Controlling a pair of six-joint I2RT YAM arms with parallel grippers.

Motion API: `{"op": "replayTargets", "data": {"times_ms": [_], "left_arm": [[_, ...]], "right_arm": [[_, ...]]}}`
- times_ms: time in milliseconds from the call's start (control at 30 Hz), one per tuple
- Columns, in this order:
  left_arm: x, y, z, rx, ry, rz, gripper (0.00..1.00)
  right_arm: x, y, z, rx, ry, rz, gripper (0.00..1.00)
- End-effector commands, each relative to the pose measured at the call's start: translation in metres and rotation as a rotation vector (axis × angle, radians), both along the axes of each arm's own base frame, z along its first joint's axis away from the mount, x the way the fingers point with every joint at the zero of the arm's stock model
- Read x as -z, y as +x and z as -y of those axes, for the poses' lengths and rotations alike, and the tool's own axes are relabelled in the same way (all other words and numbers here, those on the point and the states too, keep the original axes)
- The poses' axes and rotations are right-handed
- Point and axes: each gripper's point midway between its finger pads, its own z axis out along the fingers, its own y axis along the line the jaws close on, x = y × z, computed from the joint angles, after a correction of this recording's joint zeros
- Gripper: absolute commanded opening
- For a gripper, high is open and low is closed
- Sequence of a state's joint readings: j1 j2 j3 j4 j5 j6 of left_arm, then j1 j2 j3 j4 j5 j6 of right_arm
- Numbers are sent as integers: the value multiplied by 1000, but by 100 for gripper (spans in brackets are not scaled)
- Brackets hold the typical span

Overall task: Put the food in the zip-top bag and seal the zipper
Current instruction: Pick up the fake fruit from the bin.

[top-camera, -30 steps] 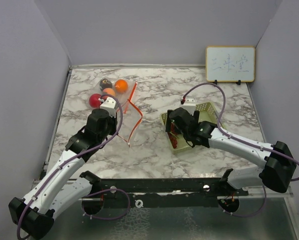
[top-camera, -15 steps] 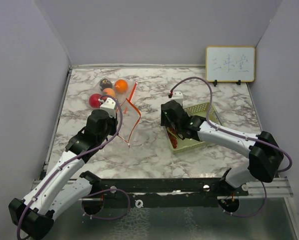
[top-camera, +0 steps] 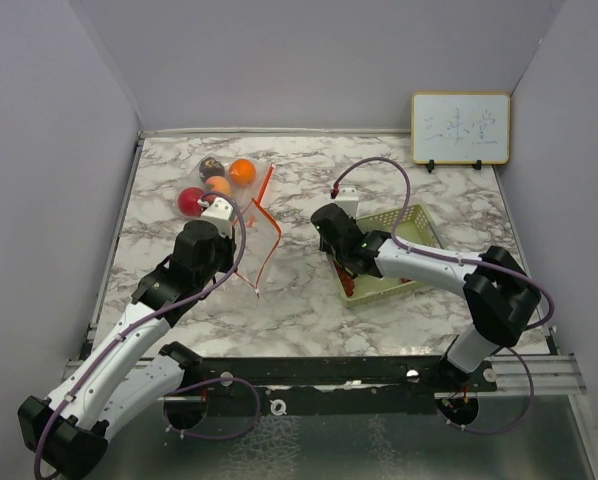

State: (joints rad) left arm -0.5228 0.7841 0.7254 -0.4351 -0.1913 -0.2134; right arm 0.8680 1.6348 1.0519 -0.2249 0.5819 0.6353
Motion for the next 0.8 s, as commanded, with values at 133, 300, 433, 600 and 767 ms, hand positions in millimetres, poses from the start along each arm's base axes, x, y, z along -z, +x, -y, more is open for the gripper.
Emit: {"op": "replayTargets", "data": {"times_ms": [133,300,433,600,767], "left_arm": [[-3,1,1,13,-9,21,0],[-3,1,1,12,-10,22,0],[-1,2,1,11,-6,16,0],[2,2,1,13,-4,9,0],[2,1,4,24,-9,8,0]], "right_arm": [[3,12,7,69,35,36,7],[-18,9,13,79,77,74,2],[-64,0,18,37,144,139,2],[-129,-20,16,-99,228,209,2],[-181,-39,16,-207,294,263,2]]}}
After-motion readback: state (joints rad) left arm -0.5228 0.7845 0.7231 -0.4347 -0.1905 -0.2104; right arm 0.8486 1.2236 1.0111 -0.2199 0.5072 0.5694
